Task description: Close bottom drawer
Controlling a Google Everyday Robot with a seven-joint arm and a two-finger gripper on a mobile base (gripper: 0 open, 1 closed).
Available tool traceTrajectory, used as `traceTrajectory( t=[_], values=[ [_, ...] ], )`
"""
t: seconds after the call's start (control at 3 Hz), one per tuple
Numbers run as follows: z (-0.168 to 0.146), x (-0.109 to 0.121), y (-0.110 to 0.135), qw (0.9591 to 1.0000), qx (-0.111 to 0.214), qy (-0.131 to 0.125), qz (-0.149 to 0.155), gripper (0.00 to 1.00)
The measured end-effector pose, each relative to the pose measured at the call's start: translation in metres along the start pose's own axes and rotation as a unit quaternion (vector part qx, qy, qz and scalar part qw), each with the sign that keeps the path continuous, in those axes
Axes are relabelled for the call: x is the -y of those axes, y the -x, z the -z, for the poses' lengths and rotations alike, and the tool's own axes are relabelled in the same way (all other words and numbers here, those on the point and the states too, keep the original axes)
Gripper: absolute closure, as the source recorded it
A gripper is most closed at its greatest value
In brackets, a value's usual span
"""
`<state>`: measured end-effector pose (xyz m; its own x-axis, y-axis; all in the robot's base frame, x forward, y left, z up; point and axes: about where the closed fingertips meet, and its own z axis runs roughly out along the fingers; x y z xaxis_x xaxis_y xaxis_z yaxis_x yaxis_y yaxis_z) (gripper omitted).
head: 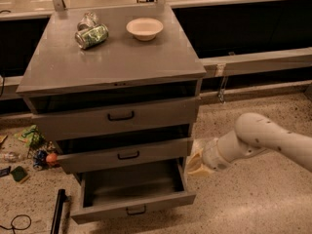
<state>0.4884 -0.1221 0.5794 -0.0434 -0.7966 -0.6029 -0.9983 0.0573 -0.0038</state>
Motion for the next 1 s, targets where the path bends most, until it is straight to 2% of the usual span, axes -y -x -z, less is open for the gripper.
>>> traceTrajectory(
  t=[0.33, 0.67, 1.0],
  values=[
    [-0.061, 0.008, -0.026, 0.9994, 0.009, 0.019, 0.028, 1.0],
    [-0.069, 0.003, -0.029, 0.9993, 0.013, 0.028, 0.023, 1.0],
    [-0.074, 0.005, -0.031, 0.9992, 0.025, 0.024, 0.019, 1.0]
  ],
)
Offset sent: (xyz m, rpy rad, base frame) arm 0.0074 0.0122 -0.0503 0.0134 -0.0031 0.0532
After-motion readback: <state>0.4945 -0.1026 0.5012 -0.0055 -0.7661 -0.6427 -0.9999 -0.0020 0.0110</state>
